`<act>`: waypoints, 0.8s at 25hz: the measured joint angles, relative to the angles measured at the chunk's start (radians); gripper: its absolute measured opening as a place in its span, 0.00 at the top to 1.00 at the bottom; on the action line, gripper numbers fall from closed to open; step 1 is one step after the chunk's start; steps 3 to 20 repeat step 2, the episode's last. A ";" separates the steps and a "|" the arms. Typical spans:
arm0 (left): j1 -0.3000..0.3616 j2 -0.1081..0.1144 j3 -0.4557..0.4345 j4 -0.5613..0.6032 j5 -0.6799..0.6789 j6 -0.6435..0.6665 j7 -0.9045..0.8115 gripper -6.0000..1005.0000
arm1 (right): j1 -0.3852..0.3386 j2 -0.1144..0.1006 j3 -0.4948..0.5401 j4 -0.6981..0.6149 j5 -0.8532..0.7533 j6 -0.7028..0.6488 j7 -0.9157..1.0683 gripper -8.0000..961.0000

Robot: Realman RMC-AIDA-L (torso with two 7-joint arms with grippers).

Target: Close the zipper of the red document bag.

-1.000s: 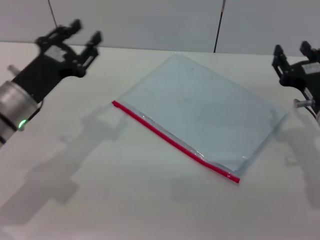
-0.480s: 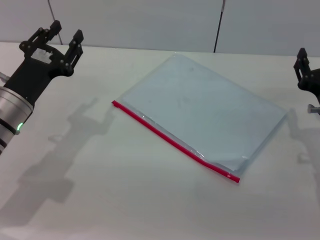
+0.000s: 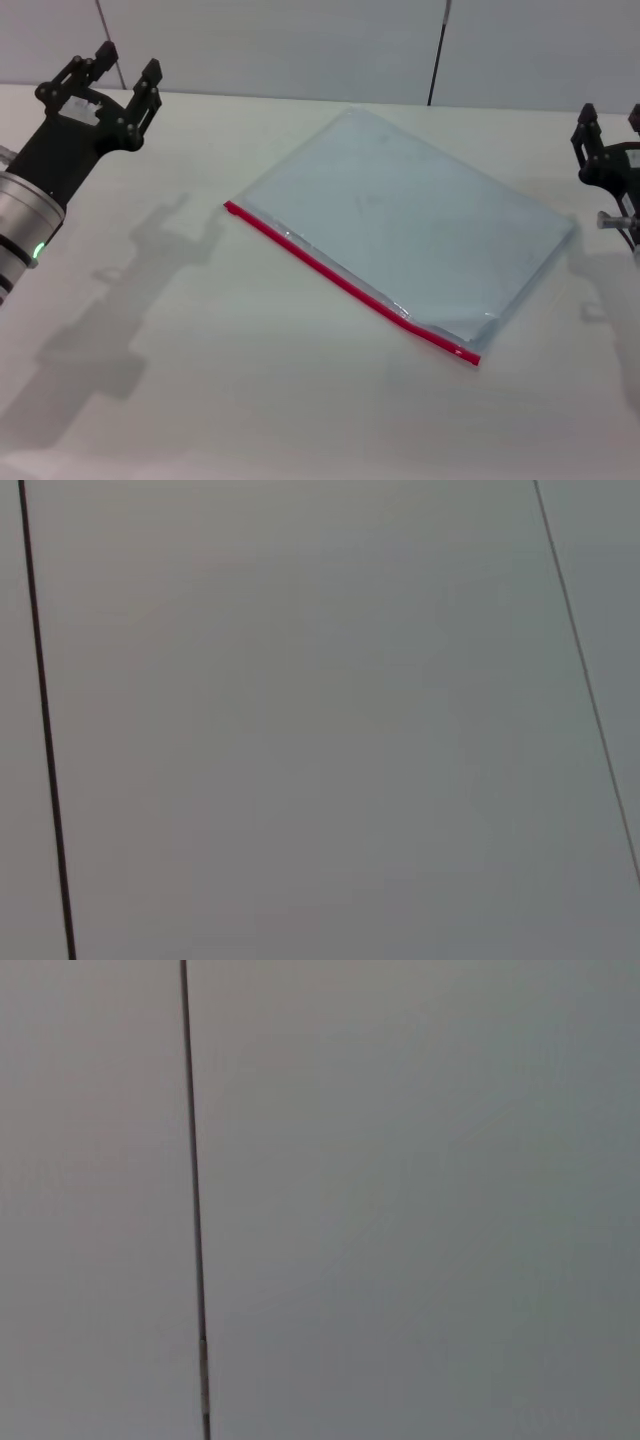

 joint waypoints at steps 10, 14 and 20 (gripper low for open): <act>-0.003 -0.001 0.000 0.000 0.000 0.000 0.000 0.47 | 0.006 0.001 -0.003 0.002 0.005 0.001 0.000 0.40; -0.003 -0.001 0.000 0.000 0.000 0.000 0.000 0.47 | 0.006 0.001 -0.003 0.002 0.005 0.001 0.000 0.40; -0.003 -0.001 0.000 0.000 0.000 0.000 0.000 0.47 | 0.006 0.001 -0.003 0.002 0.005 0.001 0.000 0.40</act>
